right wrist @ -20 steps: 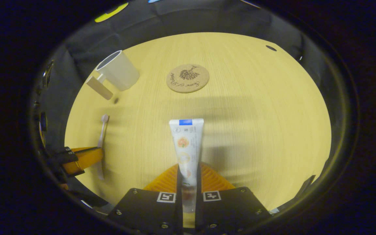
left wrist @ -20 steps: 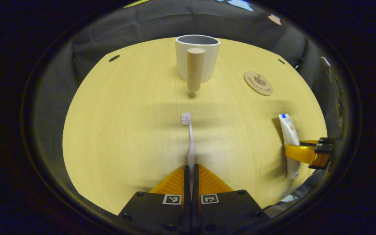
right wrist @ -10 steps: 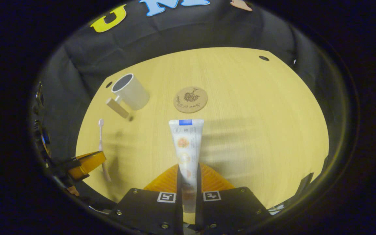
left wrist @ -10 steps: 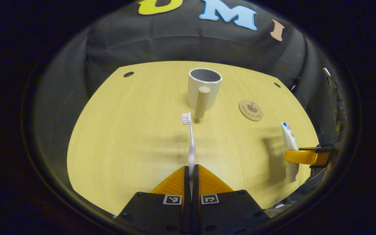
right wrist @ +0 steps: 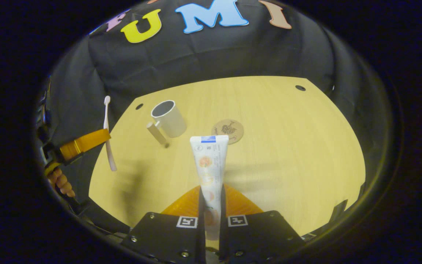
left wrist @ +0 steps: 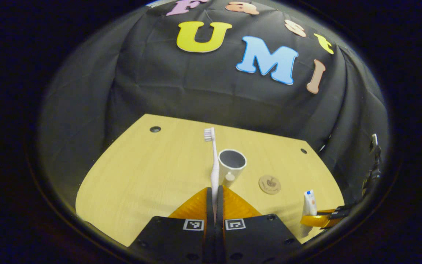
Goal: Put the toothbrush and toothpaste on the desktop into the cup, then pick up the cup and place it on the coaster on the desktop.
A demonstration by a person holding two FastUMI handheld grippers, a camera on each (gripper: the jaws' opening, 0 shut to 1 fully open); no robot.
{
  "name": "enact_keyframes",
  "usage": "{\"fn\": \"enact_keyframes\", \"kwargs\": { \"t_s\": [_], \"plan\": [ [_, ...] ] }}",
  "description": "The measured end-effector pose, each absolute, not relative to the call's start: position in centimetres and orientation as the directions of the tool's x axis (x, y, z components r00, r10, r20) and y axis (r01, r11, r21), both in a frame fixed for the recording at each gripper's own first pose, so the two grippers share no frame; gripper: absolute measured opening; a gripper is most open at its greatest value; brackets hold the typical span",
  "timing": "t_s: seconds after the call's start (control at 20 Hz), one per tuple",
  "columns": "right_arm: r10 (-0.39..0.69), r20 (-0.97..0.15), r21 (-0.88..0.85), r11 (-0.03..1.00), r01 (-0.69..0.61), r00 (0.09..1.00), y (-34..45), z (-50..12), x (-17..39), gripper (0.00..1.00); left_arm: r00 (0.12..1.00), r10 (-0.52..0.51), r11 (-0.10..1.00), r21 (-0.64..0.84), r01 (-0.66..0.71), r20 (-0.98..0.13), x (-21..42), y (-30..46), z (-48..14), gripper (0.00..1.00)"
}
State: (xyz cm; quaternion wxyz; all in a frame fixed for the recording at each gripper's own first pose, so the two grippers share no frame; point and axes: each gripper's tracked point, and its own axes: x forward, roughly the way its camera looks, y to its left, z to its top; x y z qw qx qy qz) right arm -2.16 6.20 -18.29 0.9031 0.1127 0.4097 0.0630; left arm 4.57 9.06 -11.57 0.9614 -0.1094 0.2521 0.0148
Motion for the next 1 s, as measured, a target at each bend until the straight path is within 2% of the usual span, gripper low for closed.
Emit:
{"fn": "enact_keyframes", "kwargs": {
  "t_s": [0.3, 0.6, 0.8, 1.0],
  "plan": [
    [0.198, -0.635, 0.259, 0.965, -0.036, 0.747, 6.6, -14.7, -1.7, 0.15, 0.952, -0.048, 0.972, -0.232, -0.024, -0.301, 8.9, 9.1, -6.4, 0.06],
    [0.151, -0.636, 0.224, 0.975, -0.006, 0.757, 6.0, -14.1, -3.1, 0.15, 0.981, -0.095, 0.971, -0.232, 0.055, -0.168, 12.7, 7.9, -4.5, 0.06],
    [0.112, -0.648, 0.187, 0.982, 0.014, 0.753, 6.0, -14.5, -4.0, 0.15, 0.983, -0.124, 0.969, -0.232, 0.09, -0.135, 17.3, 7.0, -5.4, 0.07],
    [0.08, -0.672, 0.171, 0.984, 0.049, 0.736, 5.6, -15.0, -5.4, 0.15, 0.971, -0.147, 0.968, -0.232, 0.101, -0.19, 20.6, 6.0, -9.7, 0.07]
  ]
}}
